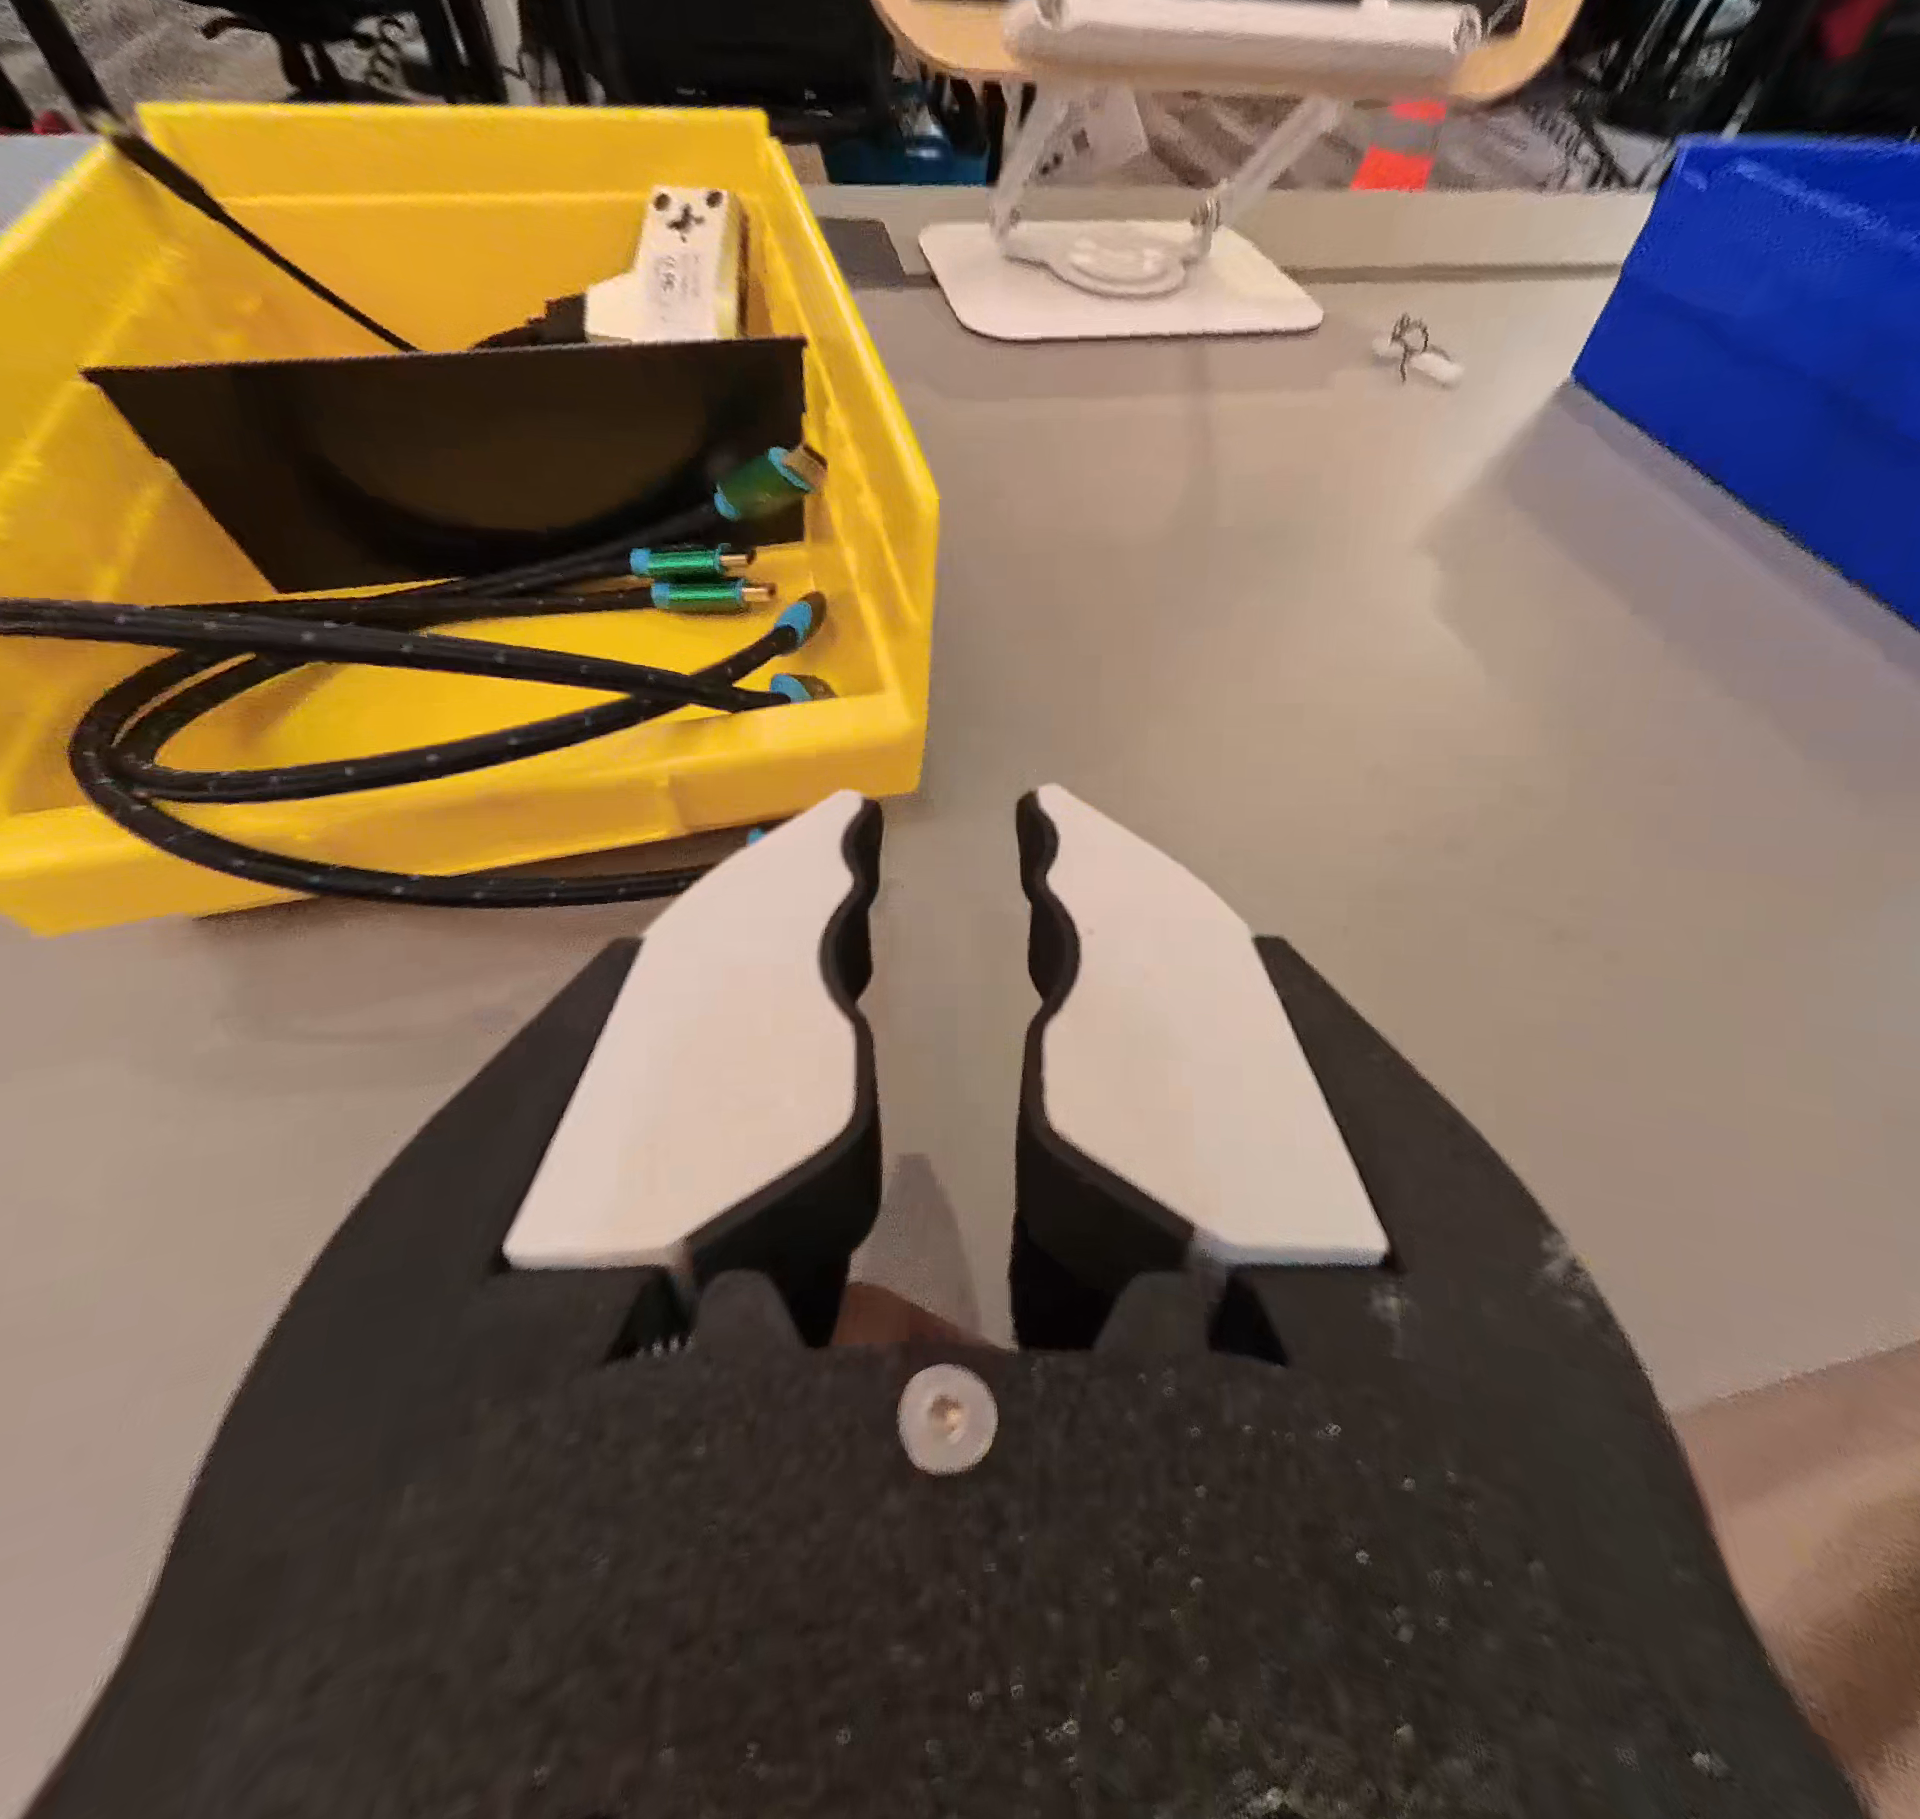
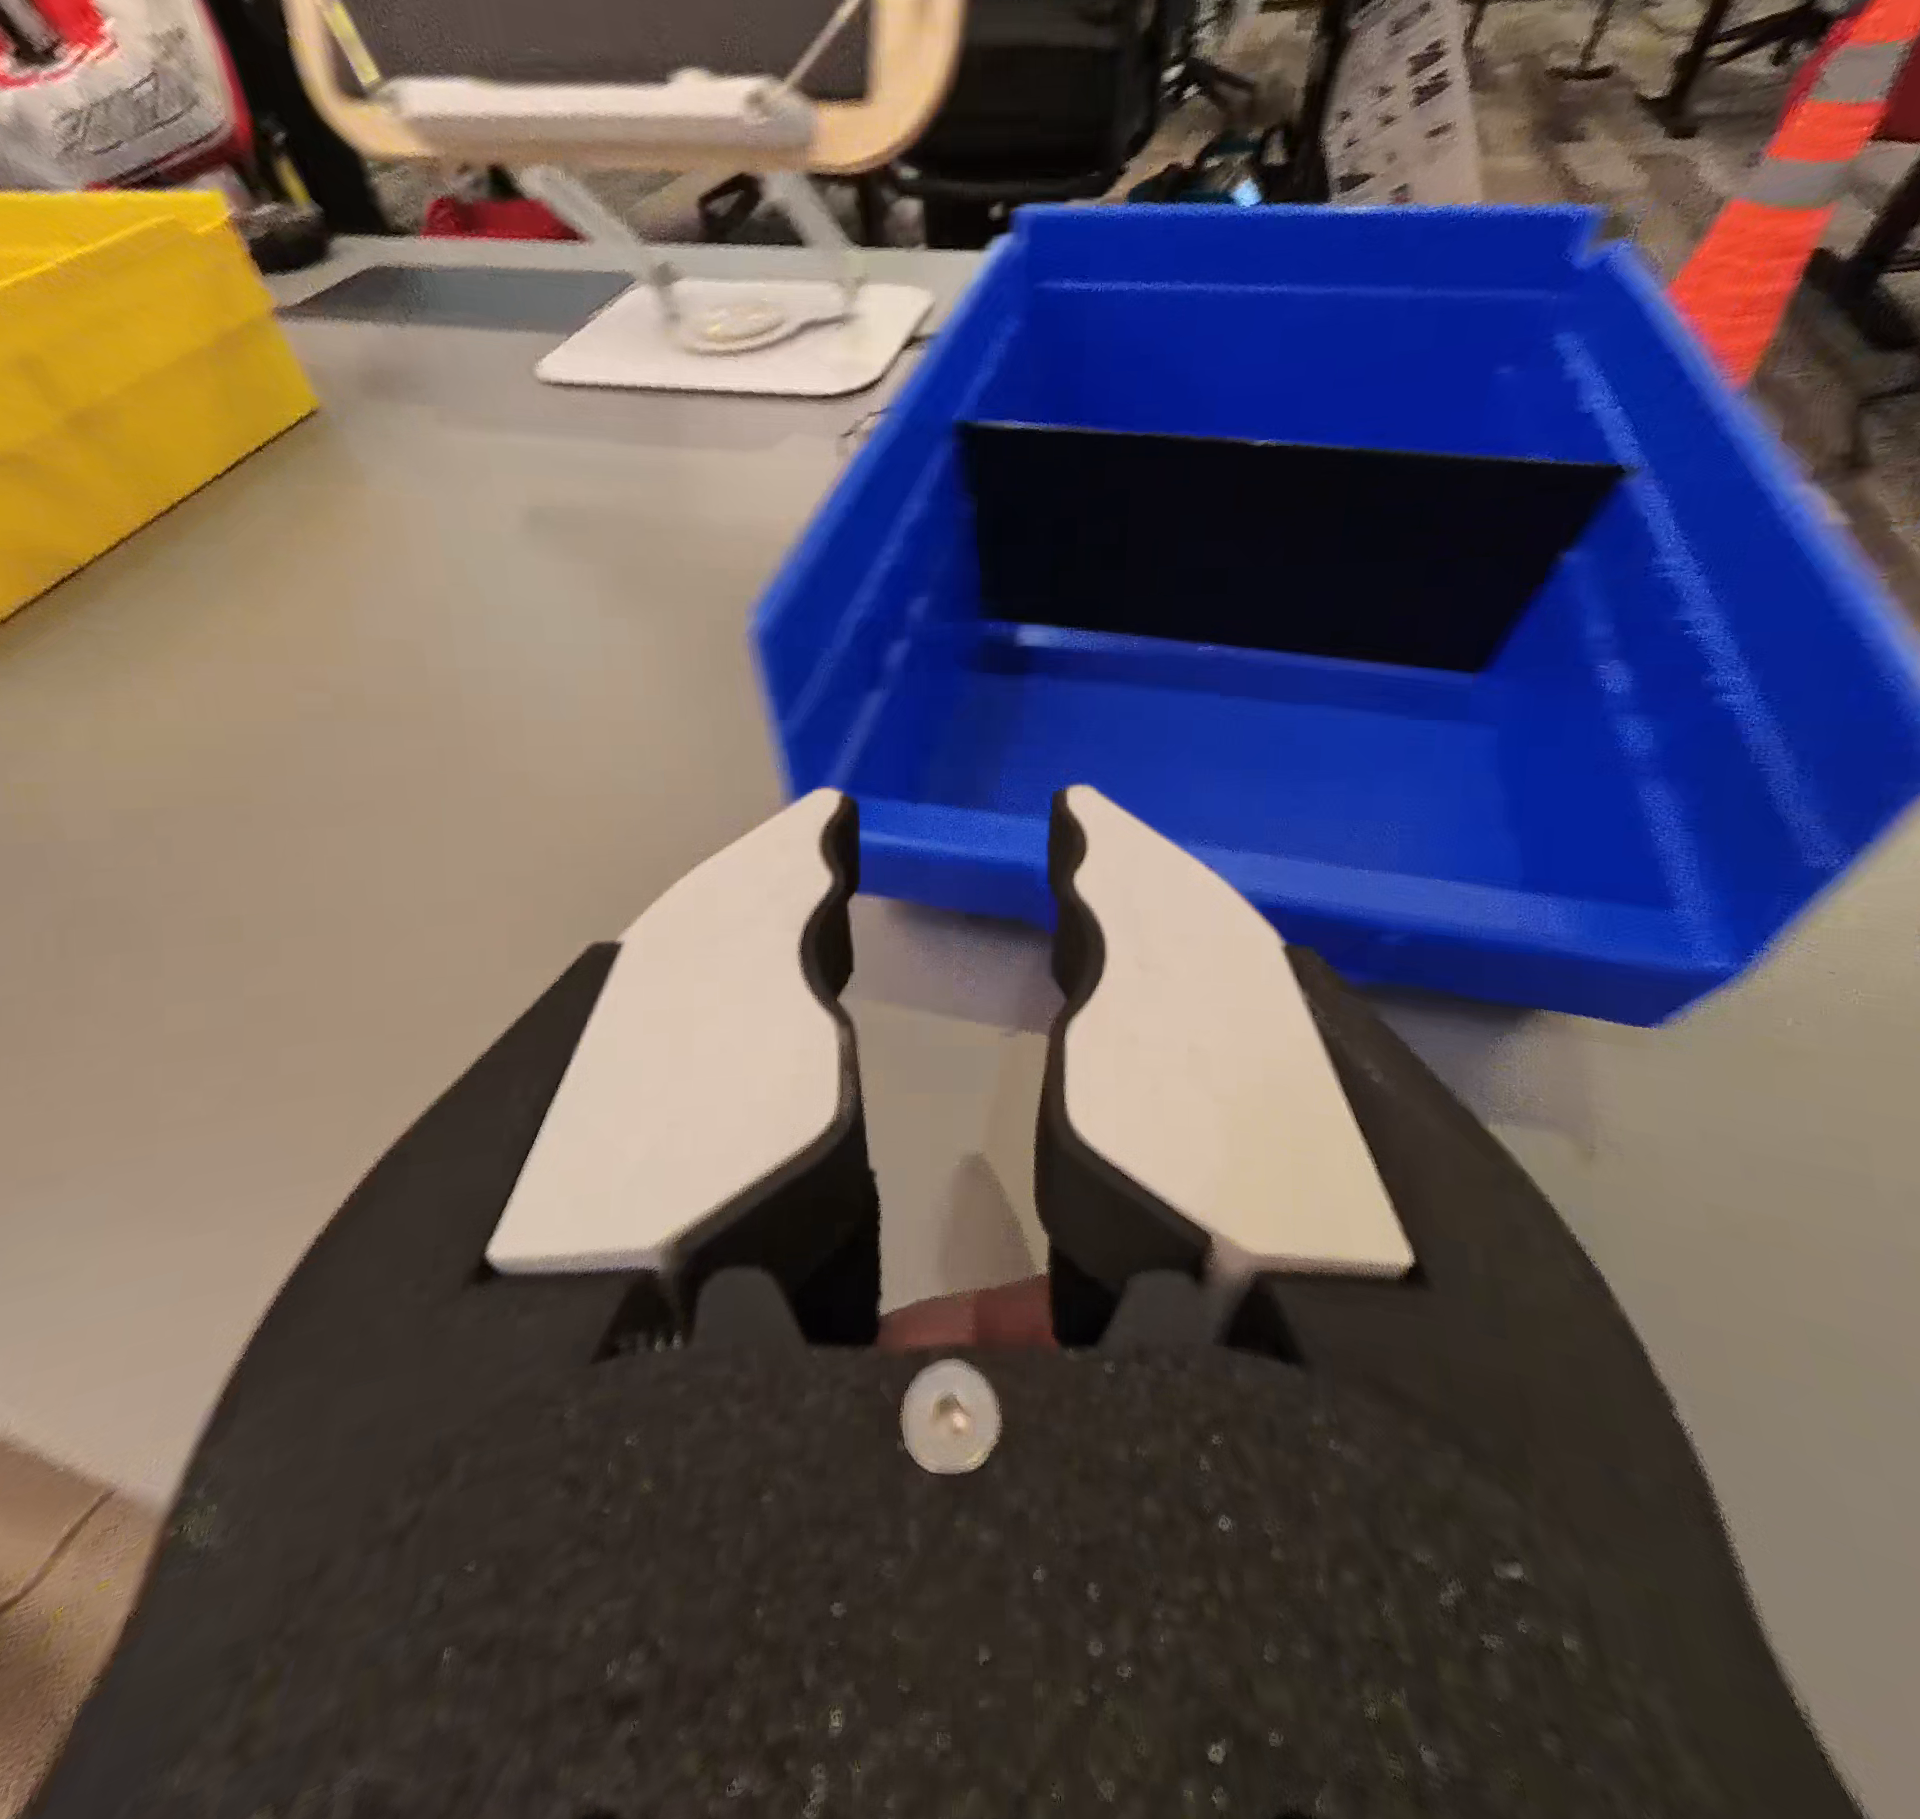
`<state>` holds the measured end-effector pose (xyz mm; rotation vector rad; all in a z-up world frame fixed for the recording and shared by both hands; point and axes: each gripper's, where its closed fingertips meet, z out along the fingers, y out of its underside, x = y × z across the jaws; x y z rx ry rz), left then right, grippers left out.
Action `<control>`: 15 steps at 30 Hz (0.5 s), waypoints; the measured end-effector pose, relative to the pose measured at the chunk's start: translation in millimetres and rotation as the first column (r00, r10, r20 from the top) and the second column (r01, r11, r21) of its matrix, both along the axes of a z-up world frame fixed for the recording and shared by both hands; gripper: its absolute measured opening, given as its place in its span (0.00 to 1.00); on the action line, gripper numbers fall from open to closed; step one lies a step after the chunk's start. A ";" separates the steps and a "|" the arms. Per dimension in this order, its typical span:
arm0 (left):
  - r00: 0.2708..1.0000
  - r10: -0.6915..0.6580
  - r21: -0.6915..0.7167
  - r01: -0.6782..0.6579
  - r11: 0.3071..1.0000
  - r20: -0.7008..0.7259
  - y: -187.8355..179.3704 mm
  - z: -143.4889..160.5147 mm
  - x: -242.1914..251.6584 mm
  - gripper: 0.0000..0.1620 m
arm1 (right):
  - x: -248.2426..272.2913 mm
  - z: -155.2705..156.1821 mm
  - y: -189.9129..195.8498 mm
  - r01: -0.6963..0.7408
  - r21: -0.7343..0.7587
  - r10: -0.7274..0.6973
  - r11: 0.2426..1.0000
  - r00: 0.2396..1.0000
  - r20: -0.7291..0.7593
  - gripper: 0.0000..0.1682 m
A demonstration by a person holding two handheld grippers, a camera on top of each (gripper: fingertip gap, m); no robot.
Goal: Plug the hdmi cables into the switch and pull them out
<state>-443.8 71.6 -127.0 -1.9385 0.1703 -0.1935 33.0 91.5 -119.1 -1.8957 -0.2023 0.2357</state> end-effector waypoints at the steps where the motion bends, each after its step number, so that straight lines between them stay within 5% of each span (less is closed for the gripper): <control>1: 0.999 0.001 -0.001 -0.001 1.000 -0.032 1.5 -4.0 -0.9 0.16 | 14.7 0.6 4.8 0.031 0.004 -0.031 1.000 1.000 -0.003 0.20; 15: 0.995 0.049 -0.029 -0.051 0.998 -0.084 6.9 -11.0 -17.3 0.16 | 41.3 -16.4 17.2 0.102 -0.029 -0.101 0.994 0.995 0.021 0.20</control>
